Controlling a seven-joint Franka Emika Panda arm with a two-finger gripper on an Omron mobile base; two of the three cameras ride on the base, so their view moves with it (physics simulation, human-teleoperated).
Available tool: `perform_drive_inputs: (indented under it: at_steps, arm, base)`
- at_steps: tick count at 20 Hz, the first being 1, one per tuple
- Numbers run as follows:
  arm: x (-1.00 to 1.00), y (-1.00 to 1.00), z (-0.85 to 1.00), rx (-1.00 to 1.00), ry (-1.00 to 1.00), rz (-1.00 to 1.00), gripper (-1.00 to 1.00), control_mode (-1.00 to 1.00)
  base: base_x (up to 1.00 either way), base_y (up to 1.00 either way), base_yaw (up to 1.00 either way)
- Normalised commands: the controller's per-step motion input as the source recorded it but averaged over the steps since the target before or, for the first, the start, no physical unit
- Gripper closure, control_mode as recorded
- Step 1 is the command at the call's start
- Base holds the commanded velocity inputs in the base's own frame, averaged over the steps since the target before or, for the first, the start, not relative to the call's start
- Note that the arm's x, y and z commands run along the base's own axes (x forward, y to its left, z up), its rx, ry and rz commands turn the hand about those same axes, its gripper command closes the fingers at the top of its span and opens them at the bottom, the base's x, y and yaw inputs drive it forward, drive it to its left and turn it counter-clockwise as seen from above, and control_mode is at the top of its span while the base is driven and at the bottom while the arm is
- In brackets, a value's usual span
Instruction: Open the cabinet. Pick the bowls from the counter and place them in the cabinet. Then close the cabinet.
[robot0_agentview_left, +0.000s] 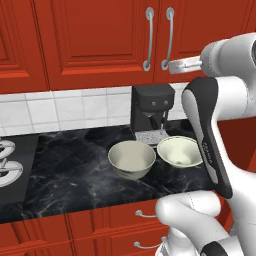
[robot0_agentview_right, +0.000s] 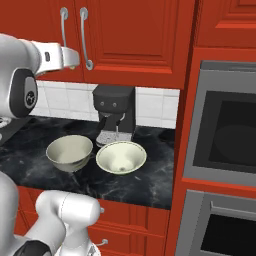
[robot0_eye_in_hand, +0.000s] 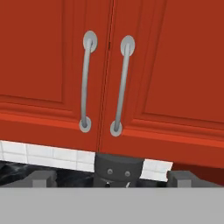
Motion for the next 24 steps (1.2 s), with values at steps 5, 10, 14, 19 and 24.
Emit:
perform_drive_inputs:
  at_steps: [5,10,14,19,24]
  arm:
    - [0.34,0.00,0.00,0.00,0.00,0.00,-1.00,-1.00]
    - [0.46,0.00,0.00,0.00,0.00,0.00,-1.00,-1.00]
    - [0.45,-0.07,0.00,0.00,0.00,0.00,-1.00,-1.00]
    - [0.48,-0.13,0.00,0.00,0.00,0.00,-1.00,-1.00]
    - [0.46,-0.03,-0.02,0.00,-0.01,0.00,-1.00,-1.00]
  base:
    - [0.00,0.00,0.00]
    - [0.00,0.00,0.00]
    - [0.00,0.00,0.00]
    - [0.00,0.00,0.00]
    - [0.00,0.00,0.00]
